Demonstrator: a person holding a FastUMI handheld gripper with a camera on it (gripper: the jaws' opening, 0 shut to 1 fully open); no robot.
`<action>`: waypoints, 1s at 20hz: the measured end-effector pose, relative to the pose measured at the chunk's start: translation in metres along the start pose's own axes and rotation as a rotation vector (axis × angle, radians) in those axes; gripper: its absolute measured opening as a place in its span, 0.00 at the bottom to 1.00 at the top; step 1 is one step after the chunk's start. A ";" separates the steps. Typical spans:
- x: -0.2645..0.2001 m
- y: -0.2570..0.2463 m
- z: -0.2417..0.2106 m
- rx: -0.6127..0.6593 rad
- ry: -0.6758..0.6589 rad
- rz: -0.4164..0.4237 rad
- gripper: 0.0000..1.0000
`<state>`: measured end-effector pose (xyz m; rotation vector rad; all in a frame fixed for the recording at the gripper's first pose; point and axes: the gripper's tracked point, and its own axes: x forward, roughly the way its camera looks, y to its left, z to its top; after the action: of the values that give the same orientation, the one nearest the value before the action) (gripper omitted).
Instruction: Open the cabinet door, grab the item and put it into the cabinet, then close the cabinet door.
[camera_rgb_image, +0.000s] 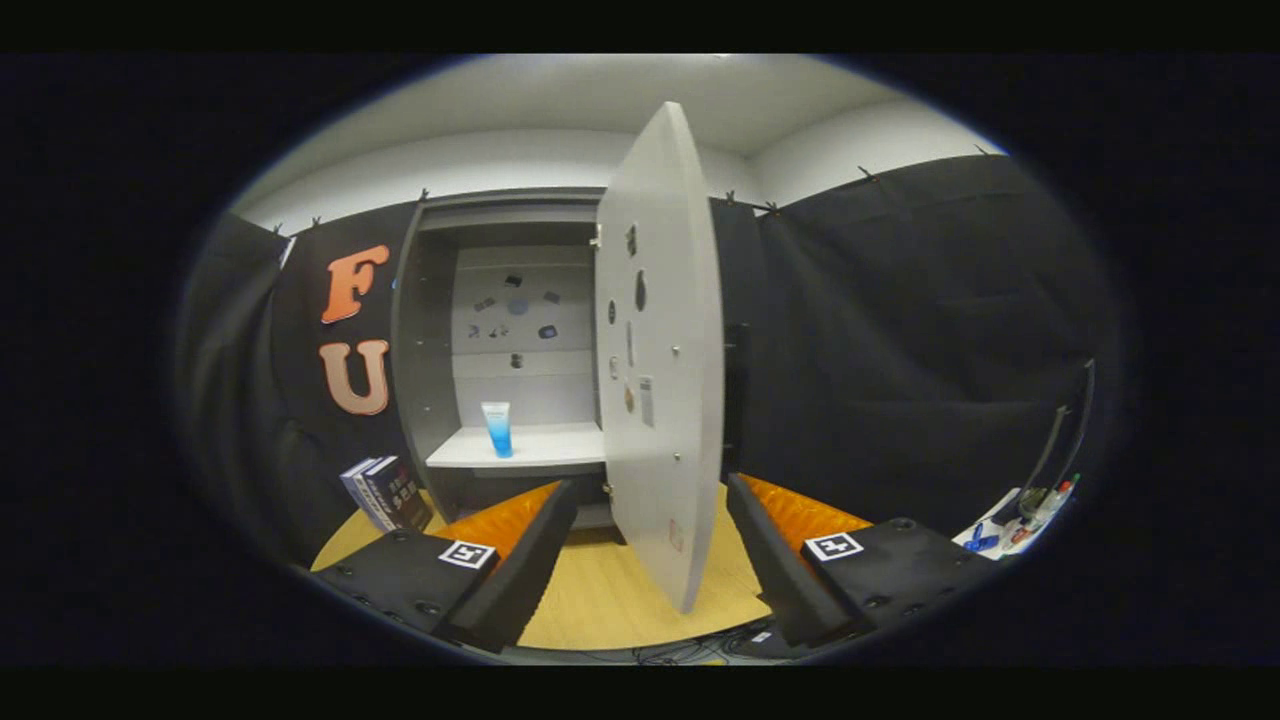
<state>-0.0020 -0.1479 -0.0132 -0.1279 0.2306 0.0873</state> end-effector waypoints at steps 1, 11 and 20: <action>0.001 -0.014 -0.001 -0.001 0.002 -0.017 0.97; 0.057 -0.090 -0.026 -0.012 0.040 -0.073 0.98; 0.089 -0.083 -0.033 0.029 0.035 -0.013 0.96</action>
<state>0.0854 -0.2286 -0.0564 -0.1017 0.2661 0.0691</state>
